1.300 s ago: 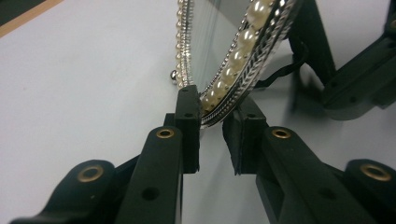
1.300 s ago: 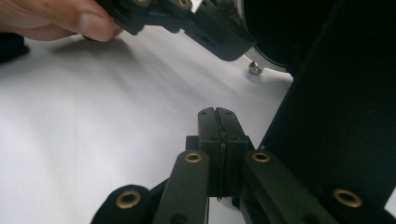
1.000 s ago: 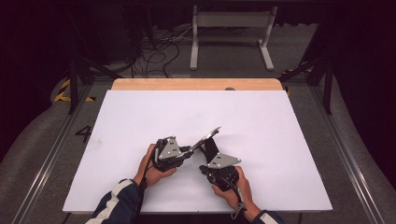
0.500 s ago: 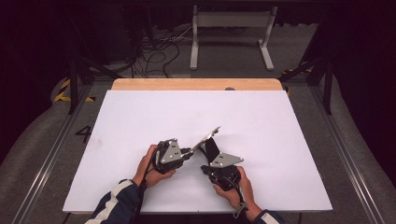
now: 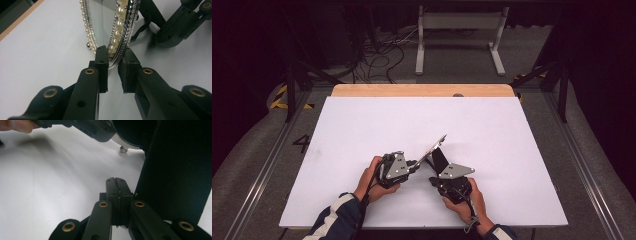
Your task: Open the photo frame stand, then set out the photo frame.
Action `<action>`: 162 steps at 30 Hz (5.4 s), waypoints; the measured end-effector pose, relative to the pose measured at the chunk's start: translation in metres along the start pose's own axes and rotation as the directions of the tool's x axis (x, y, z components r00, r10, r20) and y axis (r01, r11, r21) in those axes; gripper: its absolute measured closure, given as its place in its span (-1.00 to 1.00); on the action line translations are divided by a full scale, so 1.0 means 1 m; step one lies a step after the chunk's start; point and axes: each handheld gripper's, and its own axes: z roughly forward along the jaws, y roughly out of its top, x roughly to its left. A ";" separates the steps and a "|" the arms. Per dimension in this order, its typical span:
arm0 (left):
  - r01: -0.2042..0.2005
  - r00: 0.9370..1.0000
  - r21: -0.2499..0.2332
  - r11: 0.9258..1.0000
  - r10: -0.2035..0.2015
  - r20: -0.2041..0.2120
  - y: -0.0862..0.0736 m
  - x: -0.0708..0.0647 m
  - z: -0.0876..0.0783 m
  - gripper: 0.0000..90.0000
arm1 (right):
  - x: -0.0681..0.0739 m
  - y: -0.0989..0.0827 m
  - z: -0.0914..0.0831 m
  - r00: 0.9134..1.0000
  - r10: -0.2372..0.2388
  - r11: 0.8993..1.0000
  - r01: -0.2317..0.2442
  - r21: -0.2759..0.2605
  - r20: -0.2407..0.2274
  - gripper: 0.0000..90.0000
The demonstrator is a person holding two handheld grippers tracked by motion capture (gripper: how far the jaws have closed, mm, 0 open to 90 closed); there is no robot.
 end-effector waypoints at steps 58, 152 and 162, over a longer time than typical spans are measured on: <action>0.004 0.995 -0.052 0.999 0.002 0.101 0.012 -0.022 0.005 0.60 | -0.031 -0.009 -0.014 0.998 0.041 0.999 -0.042 0.030 0.037 1.00; 0.111 0.982 -0.025 0.993 -0.106 0.156 0.005 -0.016 0.025 0.66 | -0.070 -0.010 -0.016 0.990 0.084 0.996 -0.085 0.006 0.111 0.98; 0.114 0.986 -0.025 0.993 -0.110 0.126 -0.001 -0.008 0.004 0.46 | -0.064 -0.012 -0.023 0.993 0.079 0.996 -0.076 -0.036 0.087 0.80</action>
